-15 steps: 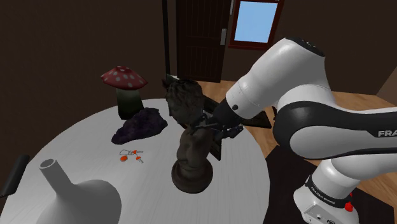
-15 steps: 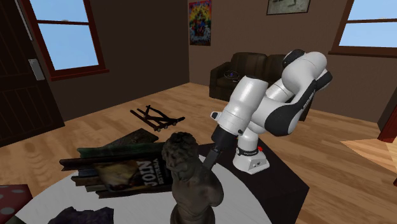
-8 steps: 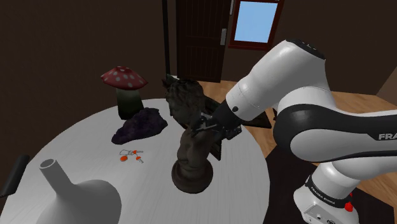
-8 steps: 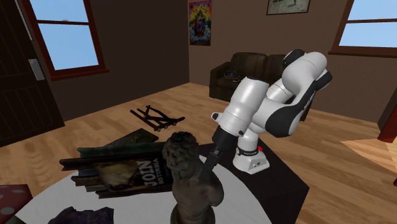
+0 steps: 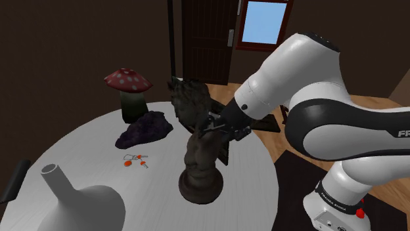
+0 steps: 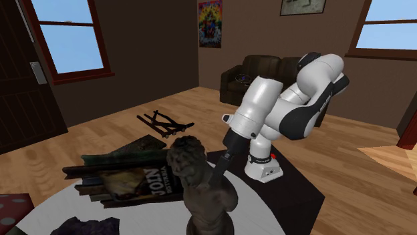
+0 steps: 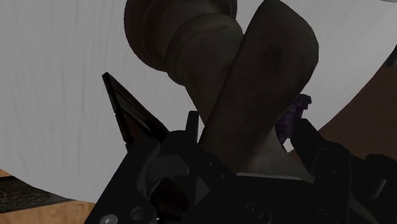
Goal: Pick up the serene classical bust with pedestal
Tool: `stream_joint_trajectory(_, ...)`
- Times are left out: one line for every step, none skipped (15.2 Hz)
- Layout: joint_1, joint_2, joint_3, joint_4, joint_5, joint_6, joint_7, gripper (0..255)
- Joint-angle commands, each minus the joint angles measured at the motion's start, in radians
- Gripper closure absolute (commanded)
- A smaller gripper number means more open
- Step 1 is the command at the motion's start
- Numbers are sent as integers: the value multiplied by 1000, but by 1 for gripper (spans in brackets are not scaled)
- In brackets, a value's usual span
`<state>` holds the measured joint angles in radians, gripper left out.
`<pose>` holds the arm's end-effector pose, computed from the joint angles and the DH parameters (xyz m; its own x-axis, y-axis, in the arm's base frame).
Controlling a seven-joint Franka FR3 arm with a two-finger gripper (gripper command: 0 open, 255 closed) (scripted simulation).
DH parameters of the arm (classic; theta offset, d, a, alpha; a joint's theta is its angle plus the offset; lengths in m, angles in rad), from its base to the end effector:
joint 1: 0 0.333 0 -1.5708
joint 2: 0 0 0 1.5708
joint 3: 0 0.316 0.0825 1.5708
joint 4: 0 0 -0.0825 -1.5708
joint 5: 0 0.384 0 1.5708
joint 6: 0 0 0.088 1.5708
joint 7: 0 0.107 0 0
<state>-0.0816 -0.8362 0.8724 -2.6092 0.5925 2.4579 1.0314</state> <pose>0.2745 0.2995 0.4715 0.7095 -0.6327 0.3103 -0.4963 -0.7613 -0.4173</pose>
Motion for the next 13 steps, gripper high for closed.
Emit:
stream_joint_trajectory(-3,-9,-18,21,-11,-27,-2,255)
stream_joint_trajectory(-4,-13,-26,31,-17,-41,-2,255)
stream_joint_trajectory(-5,-18,-34,41,-22,-56,-2,255)
stream_joint_trajectory(-7,-21,-42,51,-27,-70,-2,255)
stream_joint_trajectory(-8,-25,-49,61,-32,-84,-2,255)
stream_joint_trajectory(-9,-28,-57,71,-38,-97,-2,255)
stream_joint_trajectory(-11,-31,-64,82,-43,-111,-2,255)
stream_joint_trajectory(-13,-34,-71,92,-48,-124,-2,255)
stream_joint_trajectory(-15,-36,-78,103,-53,-138,-2,255)
stream_joint_trajectory(-17,-38,-85,114,-58,-151,-2,255)
stream_joint_trajectory(-18,-39,-91,126,-63,-164,-2,255)
stream_joint_trajectory(-19,-40,-92,127,-64,-166,-2,255)
stream_joint_trajectory(-19,-40,-92,127,-63,-166,-2,255)
